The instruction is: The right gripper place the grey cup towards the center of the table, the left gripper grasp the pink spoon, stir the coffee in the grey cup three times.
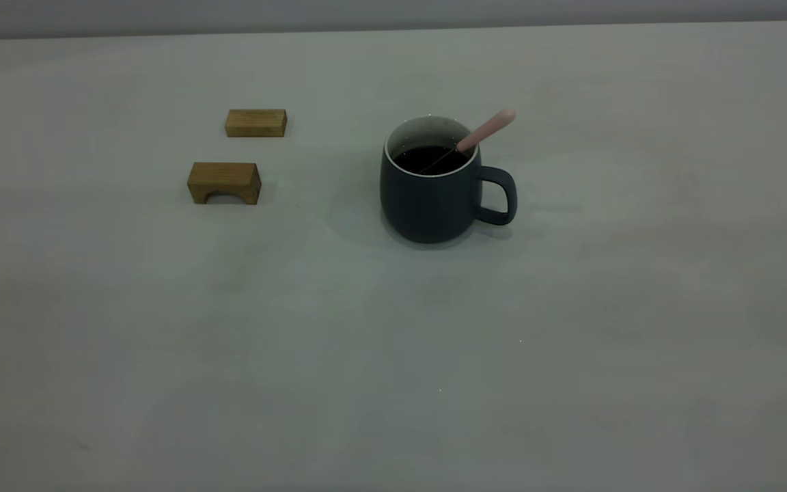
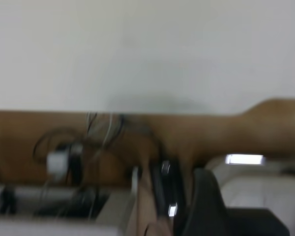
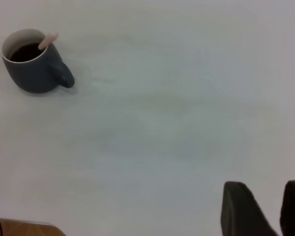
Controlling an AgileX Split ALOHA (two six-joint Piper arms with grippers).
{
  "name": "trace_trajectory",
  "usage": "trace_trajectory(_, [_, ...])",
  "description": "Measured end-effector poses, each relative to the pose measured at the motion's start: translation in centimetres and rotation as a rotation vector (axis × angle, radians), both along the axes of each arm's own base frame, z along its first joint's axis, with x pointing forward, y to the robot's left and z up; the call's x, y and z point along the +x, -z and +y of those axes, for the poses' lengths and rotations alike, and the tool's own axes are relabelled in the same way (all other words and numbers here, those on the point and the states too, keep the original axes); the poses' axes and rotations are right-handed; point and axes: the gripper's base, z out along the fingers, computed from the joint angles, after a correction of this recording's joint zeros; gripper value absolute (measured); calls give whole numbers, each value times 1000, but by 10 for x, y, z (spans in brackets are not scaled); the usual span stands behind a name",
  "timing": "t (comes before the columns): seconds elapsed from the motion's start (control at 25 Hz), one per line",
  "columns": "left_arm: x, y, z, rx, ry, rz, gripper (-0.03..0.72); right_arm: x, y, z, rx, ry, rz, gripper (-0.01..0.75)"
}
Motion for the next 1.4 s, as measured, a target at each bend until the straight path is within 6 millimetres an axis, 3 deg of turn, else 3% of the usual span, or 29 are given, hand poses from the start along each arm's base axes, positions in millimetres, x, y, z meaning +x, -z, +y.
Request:
trace_trajectory(0.28, [-55, 1, 3, -27, -14, -346, 564, 0, 0, 0, 0, 0, 0, 238])
trace_trajectory(0.44, [-69, 9, 1, -58, -3, -455, 564, 0, 0, 0, 0, 0, 0, 240])
trace_trajectory(1.4, [-74, 11, -2, -40, 84, -486, 564, 0, 0, 0, 0, 0, 0, 240])
